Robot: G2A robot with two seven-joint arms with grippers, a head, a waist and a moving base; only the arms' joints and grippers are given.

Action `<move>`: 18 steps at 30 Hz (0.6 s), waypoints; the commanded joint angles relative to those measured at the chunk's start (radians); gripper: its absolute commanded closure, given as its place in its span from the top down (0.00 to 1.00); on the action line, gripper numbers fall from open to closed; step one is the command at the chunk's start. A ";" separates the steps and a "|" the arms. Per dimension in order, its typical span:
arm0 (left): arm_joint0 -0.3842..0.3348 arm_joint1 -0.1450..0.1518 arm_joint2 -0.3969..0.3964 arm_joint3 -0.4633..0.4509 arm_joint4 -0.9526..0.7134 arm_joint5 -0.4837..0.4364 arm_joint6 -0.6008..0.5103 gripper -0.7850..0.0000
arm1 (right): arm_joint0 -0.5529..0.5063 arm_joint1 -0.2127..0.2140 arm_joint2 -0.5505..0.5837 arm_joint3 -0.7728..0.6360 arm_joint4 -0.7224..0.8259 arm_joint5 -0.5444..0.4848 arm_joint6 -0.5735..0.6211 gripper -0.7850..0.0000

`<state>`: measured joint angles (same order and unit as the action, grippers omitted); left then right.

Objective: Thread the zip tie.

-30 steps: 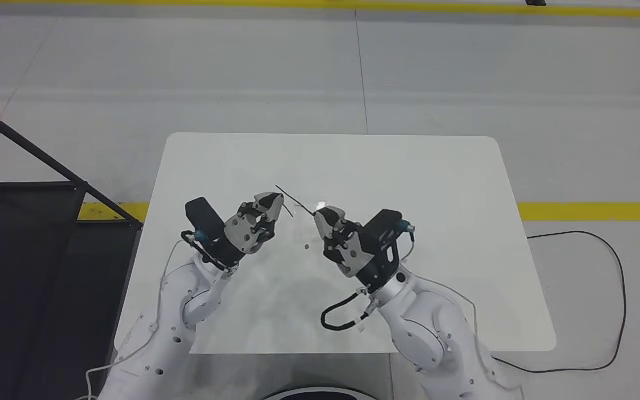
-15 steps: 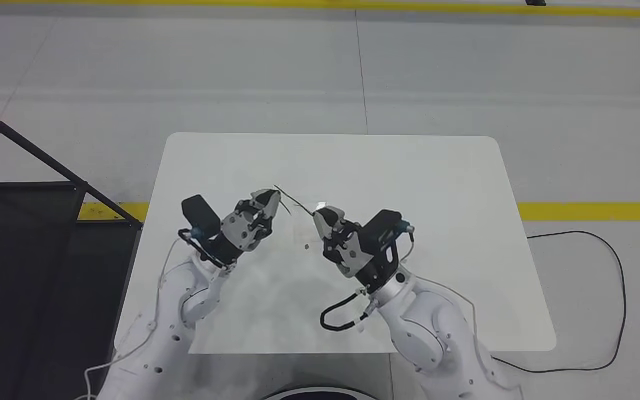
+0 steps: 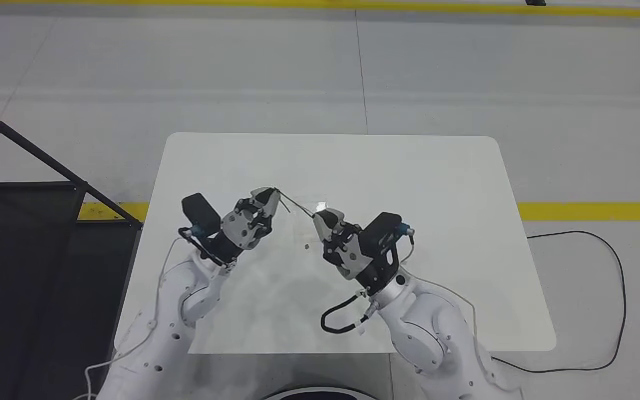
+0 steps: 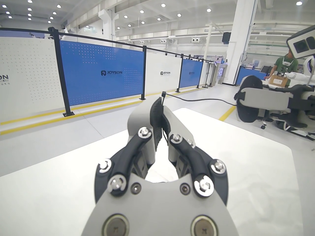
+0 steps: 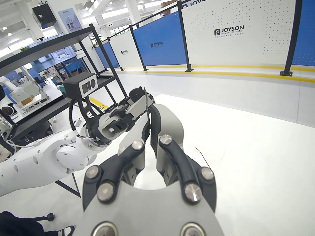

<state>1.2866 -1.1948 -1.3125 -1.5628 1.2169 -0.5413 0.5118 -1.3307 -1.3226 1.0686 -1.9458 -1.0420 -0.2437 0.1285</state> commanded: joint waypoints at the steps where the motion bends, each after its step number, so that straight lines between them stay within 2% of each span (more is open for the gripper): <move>1: -0.001 0.000 0.001 0.000 0.002 0.001 -0.001 0.00 | 0.000 0.000 0.000 0.000 0.000 -0.002 0.000 0.00; 18: -0.004 -0.002 0.006 0.002 0.009 0.002 -0.005 0.00 | 0.001 -0.001 -0.002 0.001 -0.005 0.001 0.004 0.00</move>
<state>1.2823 -1.1971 -1.3063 -1.5605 1.2265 -0.5396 0.5060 -1.3294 -1.3238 1.0667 -1.9448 -1.0462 -0.2412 0.1337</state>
